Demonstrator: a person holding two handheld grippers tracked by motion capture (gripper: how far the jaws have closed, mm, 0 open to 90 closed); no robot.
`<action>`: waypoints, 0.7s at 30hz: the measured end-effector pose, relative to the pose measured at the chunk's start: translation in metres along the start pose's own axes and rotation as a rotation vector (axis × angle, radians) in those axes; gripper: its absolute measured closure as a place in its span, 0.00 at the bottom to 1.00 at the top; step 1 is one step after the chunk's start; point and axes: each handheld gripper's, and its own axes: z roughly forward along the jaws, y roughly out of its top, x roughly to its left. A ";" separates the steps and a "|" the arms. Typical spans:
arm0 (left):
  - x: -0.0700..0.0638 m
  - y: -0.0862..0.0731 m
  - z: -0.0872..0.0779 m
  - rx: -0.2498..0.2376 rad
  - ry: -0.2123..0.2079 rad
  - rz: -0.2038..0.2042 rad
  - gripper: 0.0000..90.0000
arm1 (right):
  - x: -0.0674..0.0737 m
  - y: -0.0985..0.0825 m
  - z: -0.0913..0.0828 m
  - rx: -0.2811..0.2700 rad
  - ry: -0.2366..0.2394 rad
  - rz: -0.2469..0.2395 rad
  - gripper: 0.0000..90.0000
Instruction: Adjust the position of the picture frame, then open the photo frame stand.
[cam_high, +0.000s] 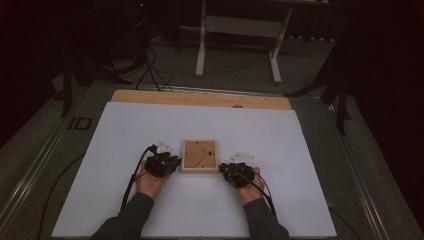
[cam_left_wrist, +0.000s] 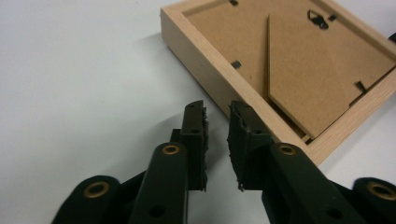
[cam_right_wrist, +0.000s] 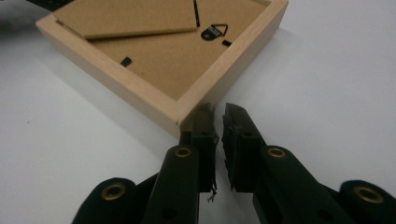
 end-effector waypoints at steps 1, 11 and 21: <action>0.001 0.000 -0.001 -0.005 -0.001 -0.005 0.82 | 0.000 0.000 -0.001 -0.006 0.000 -0.001 0.91; 0.002 0.006 -0.016 -0.075 -0.004 0.002 0.67 | 0.002 0.003 -0.006 -0.048 -0.006 -0.009 0.91; -0.012 0.013 -0.020 -0.083 -0.025 0.064 0.63 | 0.009 0.005 -0.009 -0.072 -0.019 -0.041 0.96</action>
